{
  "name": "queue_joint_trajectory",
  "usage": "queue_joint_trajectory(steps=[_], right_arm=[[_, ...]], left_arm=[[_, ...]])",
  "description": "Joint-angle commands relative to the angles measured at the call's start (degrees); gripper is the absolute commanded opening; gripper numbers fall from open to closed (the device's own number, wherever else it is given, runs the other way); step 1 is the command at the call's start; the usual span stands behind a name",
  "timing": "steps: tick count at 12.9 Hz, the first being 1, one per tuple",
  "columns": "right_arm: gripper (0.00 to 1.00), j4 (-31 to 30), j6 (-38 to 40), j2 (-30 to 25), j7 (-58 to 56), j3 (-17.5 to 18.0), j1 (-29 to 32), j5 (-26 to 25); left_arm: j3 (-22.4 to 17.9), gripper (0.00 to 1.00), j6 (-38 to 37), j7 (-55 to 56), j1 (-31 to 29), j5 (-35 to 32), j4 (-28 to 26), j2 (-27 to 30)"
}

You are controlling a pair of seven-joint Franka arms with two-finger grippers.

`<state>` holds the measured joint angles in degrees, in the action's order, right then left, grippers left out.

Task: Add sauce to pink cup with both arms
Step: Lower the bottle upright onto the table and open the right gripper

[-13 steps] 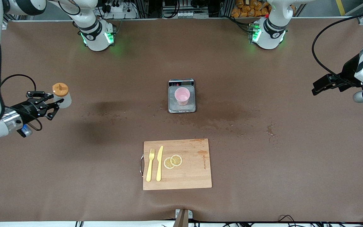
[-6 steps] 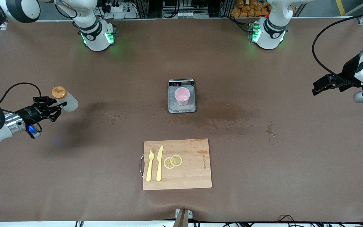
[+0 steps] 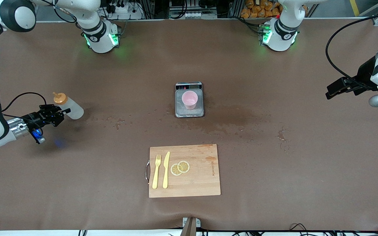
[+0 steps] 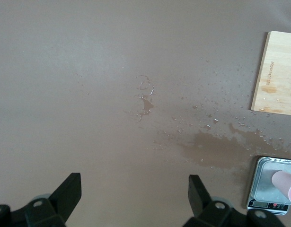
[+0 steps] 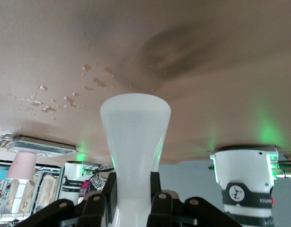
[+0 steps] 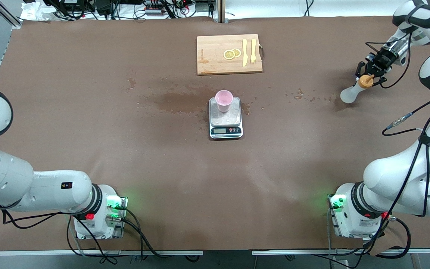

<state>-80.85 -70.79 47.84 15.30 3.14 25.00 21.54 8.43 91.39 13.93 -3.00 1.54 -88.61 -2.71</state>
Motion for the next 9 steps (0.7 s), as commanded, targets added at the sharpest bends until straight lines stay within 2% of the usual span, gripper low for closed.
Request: queue_joint_trajectory(steps=[1, 3, 4, 5, 6, 7, 9], right_arm=[[0.14, -0.01, 0.48, 1.64, -2.45, 0.99, 2.06, 1.75], [0.15, -0.10, 0.39, 2.26, -3.43, 0.99, 2.07, 1.84], [0.23, -0.19, 0.30, 2.35, -3.43, 0.99, 1.98, 1.84], [0.63, -0.19, -0.04, 2.35, -3.34, 0.90, 1.98, 1.75], [0.89, -0.19, -0.40, 2.35, -3.26, 0.90, 2.07, 1.75], [1.00, -0.10, -0.40, 2.35, -2.73, 0.90, 2.07, 1.66], [1.00, 0.60, 0.30, 2.17, -2.46, 0.81, 2.07, 1.40]], left_arm=[[-0.35, 1.00, -0.33, -0.49, -0.17, 0.83, -0.42, 0.87], [-0.35, 1.00, -0.33, -0.49, -0.17, 0.83, -0.42, 0.87], [-0.35, 1.00, -0.33, -0.49, -0.25, 0.83, -0.42, 0.87], [-0.35, 1.00, -0.33, -0.49, -0.26, 0.83, -0.42, 0.78], [-0.35, 1.00, -0.33, -0.49, -0.26, 0.83, -0.51, 0.78], [-0.35, 1.00, -0.33, -0.49, -0.26, 0.83, -0.42, 0.78], [-0.35, 1.00, -0.25, -0.49, -0.26, 0.92, -0.51, 0.78]])
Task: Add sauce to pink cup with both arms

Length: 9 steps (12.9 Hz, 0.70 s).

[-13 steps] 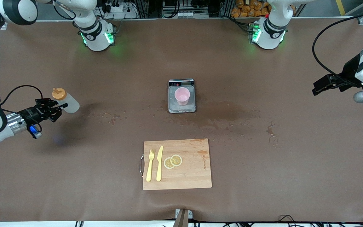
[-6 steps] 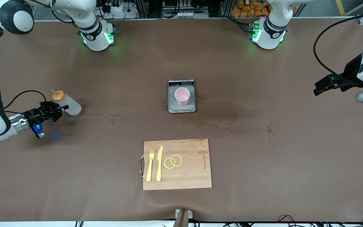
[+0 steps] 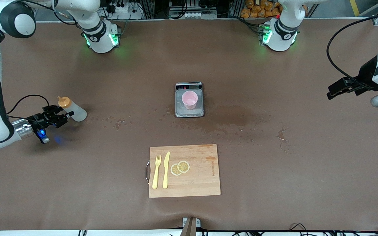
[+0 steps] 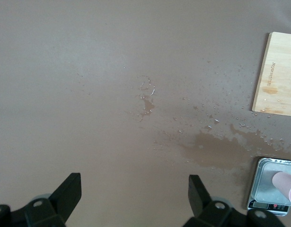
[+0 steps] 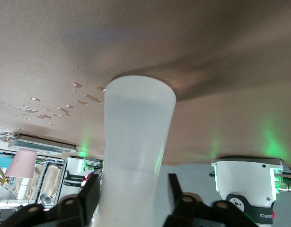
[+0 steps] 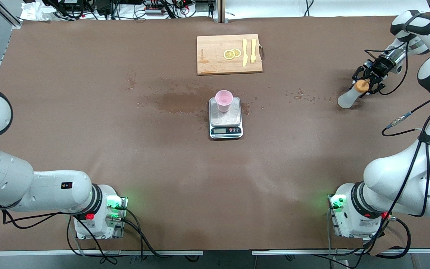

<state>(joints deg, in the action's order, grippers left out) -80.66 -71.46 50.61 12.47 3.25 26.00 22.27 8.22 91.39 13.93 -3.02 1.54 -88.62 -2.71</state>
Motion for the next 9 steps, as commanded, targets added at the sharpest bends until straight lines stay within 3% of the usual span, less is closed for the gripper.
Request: queue_joint_trajectory(steps=[1, 4, 9], right_arm=[[1.00, 0.94, 1.06, -0.95, 0.36, 0.70, 1.16, 0.58], [1.00, 7.68, 5.35, -1.30, 5.78, 0.62, 1.16, -0.12], [1.00, 14.91, 5.72, -2.18, 8.45, 1.31, 1.43, 0.40]], left_arm=[[-0.13, 1.00, -0.33, -0.49, -0.23, 0.92, -0.50, 0.78], [-0.13, 1.00, -0.33, -0.57, -1.10, 1.09, -0.50, 0.78], [-0.13, 1.00, -0.33, -0.57, -1.11, 1.01, -0.50, 0.78]])
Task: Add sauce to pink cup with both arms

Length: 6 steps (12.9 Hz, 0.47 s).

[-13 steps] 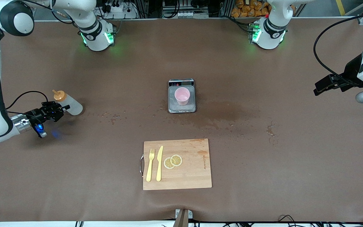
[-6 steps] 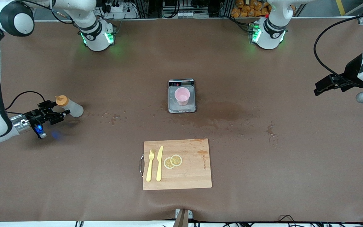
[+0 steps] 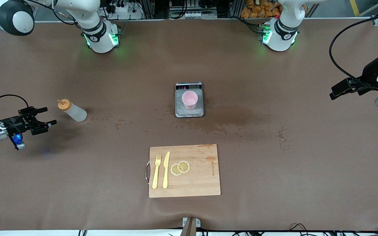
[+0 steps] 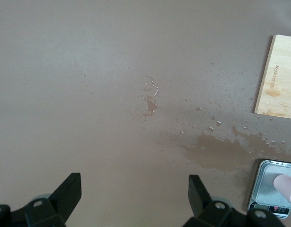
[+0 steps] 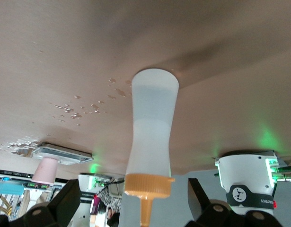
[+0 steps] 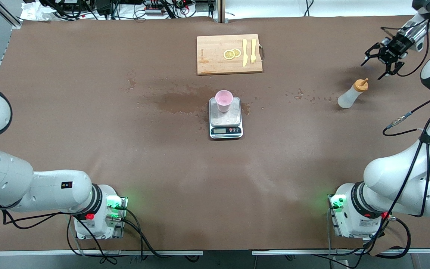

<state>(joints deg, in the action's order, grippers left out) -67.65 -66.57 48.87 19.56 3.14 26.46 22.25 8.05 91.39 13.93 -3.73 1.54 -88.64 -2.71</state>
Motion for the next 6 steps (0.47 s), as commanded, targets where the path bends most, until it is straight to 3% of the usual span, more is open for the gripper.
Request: queue_joint_trajectory(steps=[1, 6], right_arm=[[1.00, 1.99, 0.74, -1.92, 1.27, 1.43, 0.27, 0.16], [1.00, 1.56, -0.48, -13.42, 1.45, 1.25, -7.11, -6.42]], left_arm=[[0.04, 1.00, -0.33, -0.57, -0.40, 1.09, -0.48, 0.78], [0.13, 1.00, -0.33, -0.57, -0.31, 1.00, -0.30, 0.69]])
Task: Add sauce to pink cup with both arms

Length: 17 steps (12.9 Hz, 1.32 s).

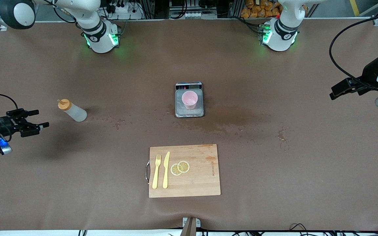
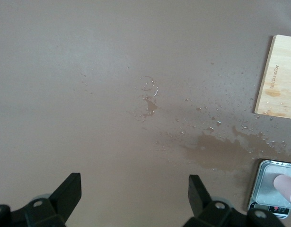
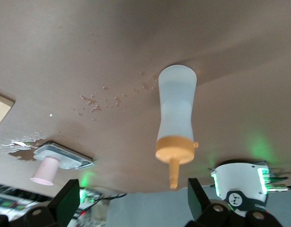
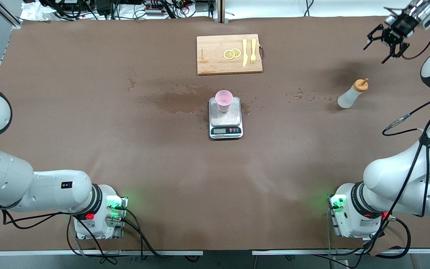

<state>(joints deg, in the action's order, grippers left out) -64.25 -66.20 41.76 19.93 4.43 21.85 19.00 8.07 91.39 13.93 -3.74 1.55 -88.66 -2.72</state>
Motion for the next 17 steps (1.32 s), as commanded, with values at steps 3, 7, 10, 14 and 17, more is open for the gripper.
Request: queue_joint_trajectory(steps=[3, 7, 10, 14, 17], right_arm=[[1.00, -3.68, -3.14, -12.48, 0.99, -0.04, -5.76, -7.74], [1.00, -14.21, -13.14, -23.80, -1.81, 0.05, -7.96, -10.38], [1.00, -26.22, -25.59, -33.55, -11.47, -0.04, -8.58, -10.65], [1.00, -33.85, -35.14, -39.83, -14.83, 0.14, -10.16, -11.52], [1.00, -29.80, -34.27, -39.83, -13.78, 0.05, -16.82, -18.28]], left_arm=[[0.11, 1.00, -0.07, -0.49, -0.30, 1.00, -0.37, 0.52], [0.11, 1.00, -0.07, -0.49, -0.39, 1.00, -0.28, 0.43], [0.11, 1.00, 0.02, -0.49, -0.39, 1.00, -0.37, 0.34], [0.46, 1.00, 0.72, -0.57, -0.30, 1.00, -0.02, 0.60], [0.37, 1.00, 0.72, -1.36, -0.39, 1.00, -0.02, 0.69]])
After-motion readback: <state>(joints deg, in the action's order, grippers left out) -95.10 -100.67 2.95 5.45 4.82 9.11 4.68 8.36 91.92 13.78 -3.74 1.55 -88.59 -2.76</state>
